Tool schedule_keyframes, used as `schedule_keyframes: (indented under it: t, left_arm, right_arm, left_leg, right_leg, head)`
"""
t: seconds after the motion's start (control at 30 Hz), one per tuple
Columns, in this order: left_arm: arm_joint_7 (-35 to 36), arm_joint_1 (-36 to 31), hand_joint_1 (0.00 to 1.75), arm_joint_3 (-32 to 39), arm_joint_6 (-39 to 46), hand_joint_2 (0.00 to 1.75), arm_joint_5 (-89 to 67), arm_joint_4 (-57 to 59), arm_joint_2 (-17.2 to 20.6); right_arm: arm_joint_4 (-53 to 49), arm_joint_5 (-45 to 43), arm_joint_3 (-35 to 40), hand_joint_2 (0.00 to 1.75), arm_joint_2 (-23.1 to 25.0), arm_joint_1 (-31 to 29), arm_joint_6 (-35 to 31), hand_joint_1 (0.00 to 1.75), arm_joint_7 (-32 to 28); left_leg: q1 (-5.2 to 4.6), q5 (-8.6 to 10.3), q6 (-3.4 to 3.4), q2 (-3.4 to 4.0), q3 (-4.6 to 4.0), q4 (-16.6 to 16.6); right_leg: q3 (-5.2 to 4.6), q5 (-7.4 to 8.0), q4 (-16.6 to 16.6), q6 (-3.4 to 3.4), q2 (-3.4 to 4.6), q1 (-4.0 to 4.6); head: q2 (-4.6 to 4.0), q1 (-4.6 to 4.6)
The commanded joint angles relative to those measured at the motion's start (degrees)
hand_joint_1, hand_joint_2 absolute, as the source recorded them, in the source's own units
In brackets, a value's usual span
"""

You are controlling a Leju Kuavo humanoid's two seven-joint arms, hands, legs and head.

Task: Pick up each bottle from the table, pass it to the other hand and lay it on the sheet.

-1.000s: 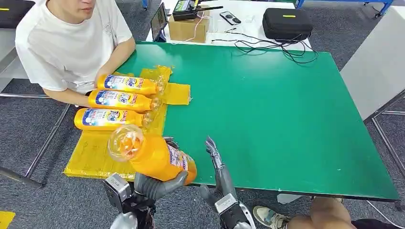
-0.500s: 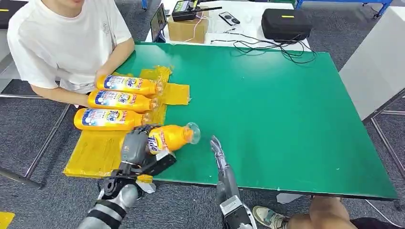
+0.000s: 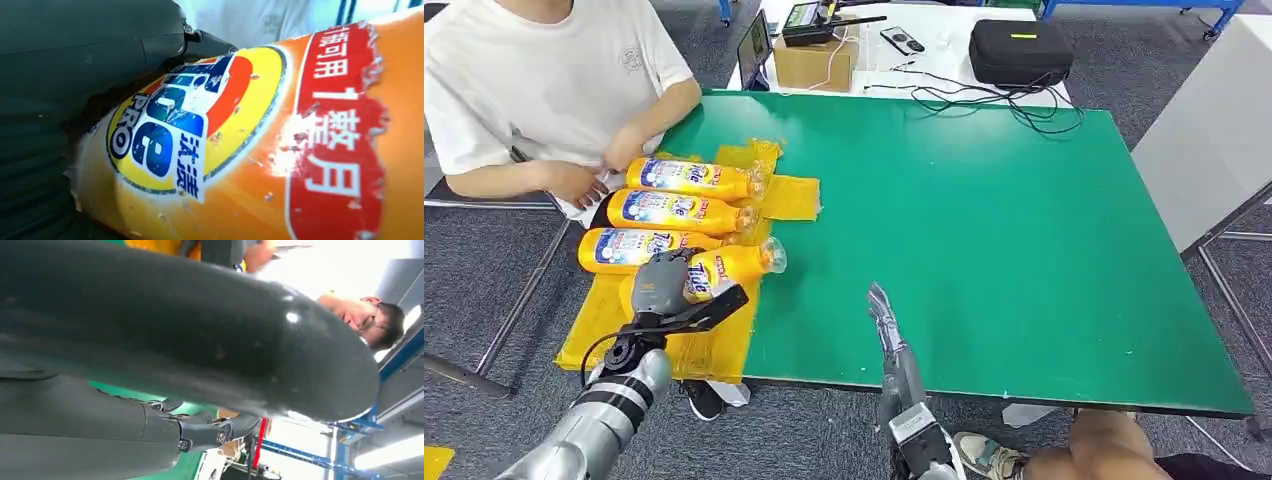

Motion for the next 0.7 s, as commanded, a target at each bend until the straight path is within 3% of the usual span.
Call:
schedule_keyframes:
  t: [0.03,0.13,0.53,0.57,0.6,0.63,0.67,0.7]
  left_arm:
    - [0.2,-2.7,1.75,-0.2,-4.0,1.75,-4.4,12.8,3.6]
    - [-1.0,-2.9,1.75,-2.2,-7.7,1.75,-6.9,12.7,3.7]
    - [-1.0,-2.9,1.75,-2.2,-7.7,1.75,-6.9,12.7,3.7]
    - [-2.1,-2.9,1.66,-2.2,-9.2,1.75,-6.7,12.6,3.5]
    - [-4.0,-2.8,1.24,-2.2,-11.7,1.75,-6.2,12.6,3.3]
    - [-6.4,-2.7,0.49,-2.1,-15.5,1.75,-5.1,12.7,3.1]
    - [-9.6,-2.3,0.09,-2.1,-18.1,1.75,-3.5,12.3,3.1]
    - [-12.0,-1.8,0.00,-1.3,-20.1,1.75,-1.2,12.1,3.0]
  right_arm:
    - [5.1,-1.9,-1.1,0.00,-1.0,-1.9,-0.9,0.00,-0.3]
    - [5.4,-2.7,-1.2,0.00,-1.3,-2.5,-0.9,0.00,-0.3]
    - [5.4,-2.7,-1.2,0.00,-1.3,-2.5,-0.9,0.00,-0.3]
    - [5.5,-2.8,-1.2,0.00,-1.2,-2.7,-1.0,0.00,-0.3]
    - [5.4,-3.0,-1.0,0.00,-1.3,-2.9,-1.1,0.00,-0.3]
    - [5.6,-3.3,-0.8,0.00,-1.5,-3.2,-0.9,0.00,-0.3]
    - [5.5,-3.7,-0.4,0.00,-1.8,-3.4,-0.9,0.00,-0.3]
    - [5.8,-4.2,-0.1,0.00,-1.9,-3.7,-0.9,0.00,-0.3]
  left_leg:
    - [0.00,-0.02,-0.05,0.19,0.22,-0.1]
    - [0.00,0.07,-0.14,0.11,0.24,-0.1]
    - [0.01,0.07,-0.17,0.18,0.59,-0.1]
    - [0.03,0.08,-0.19,0.25,0.60,-0.2]
    - [0.06,0.08,-0.21,0.28,0.59,-0.2]
    - [0.00,0.07,-0.17,0.17,0.63,-0.1]
    - [0.02,0.07,-0.19,0.23,0.61,-0.1]
    - [0.00,0.08,-0.17,0.21,0.64,-0.1]
  right_leg:
    - [0.12,0.01,0.0,-0.09,0.17,0.01]
    - [0.13,0.00,0.0,-0.08,0.09,0.00]
    - [0.52,-0.02,0.0,-0.16,0.16,0.02]
    - [0.50,0.00,0.0,-0.21,0.21,0.04]
    - [0.51,0.02,0.0,-0.25,0.23,0.07]
    - [0.56,-0.04,0.1,-0.15,0.14,0.00]
    - [0.53,-0.01,0.0,-0.20,0.20,0.03]
    - [0.55,-0.02,0.0,-0.18,0.18,0.01]
  head:
    - [0.00,-0.02]
    - [0.00,0.00]
    - [0.00,0.00]
    - [0.00,0.00]
    - [0.00,0.00]
    - [0.00,0.00]
    - [0.00,0.00]
    - [0.00,-0.02]
